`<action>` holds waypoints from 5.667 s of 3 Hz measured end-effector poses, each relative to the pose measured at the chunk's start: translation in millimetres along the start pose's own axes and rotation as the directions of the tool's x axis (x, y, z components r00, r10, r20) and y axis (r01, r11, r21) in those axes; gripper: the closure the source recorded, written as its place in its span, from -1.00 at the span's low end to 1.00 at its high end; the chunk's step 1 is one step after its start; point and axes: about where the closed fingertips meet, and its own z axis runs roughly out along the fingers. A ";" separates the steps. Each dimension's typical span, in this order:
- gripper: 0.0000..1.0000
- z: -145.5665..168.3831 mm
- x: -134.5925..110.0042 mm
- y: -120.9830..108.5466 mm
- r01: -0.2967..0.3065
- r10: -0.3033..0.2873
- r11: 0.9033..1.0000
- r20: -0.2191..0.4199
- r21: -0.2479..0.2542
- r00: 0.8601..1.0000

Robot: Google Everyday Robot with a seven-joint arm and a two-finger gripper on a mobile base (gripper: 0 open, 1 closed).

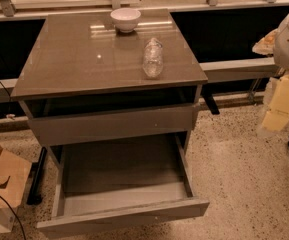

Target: Place water bottle into middle drawer

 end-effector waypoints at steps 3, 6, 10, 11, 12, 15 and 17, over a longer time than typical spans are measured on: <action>-1.00 0.5 -16.8 -17.3 -0.033 0.028 0.999 0.114 0.041 0.993; -1.00 32.7 -81.5 -94.8 -0.131 0.090 0.985 0.309 0.116 0.947; -1.00 103.1 -134.3 -116.9 -0.204 0.175 0.978 0.363 0.044 0.915; -1.00 128.8 -154.9 -133.4 -0.221 0.200 0.975 0.393 0.009 0.898; -1.00 158.2 -169.0 -149.4 -0.243 0.234 0.969 0.403 -0.029 0.885; -1.00 228.9 -182.5 -203.0 -0.380 0.397 0.916 0.442 -0.131 0.804; -0.94 251.4 -216.5 -221.9 -0.411 0.443 0.895 0.455 -0.174 0.772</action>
Offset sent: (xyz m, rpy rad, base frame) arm 0.0037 0.0051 -0.0007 0.0406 -0.0012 0.0047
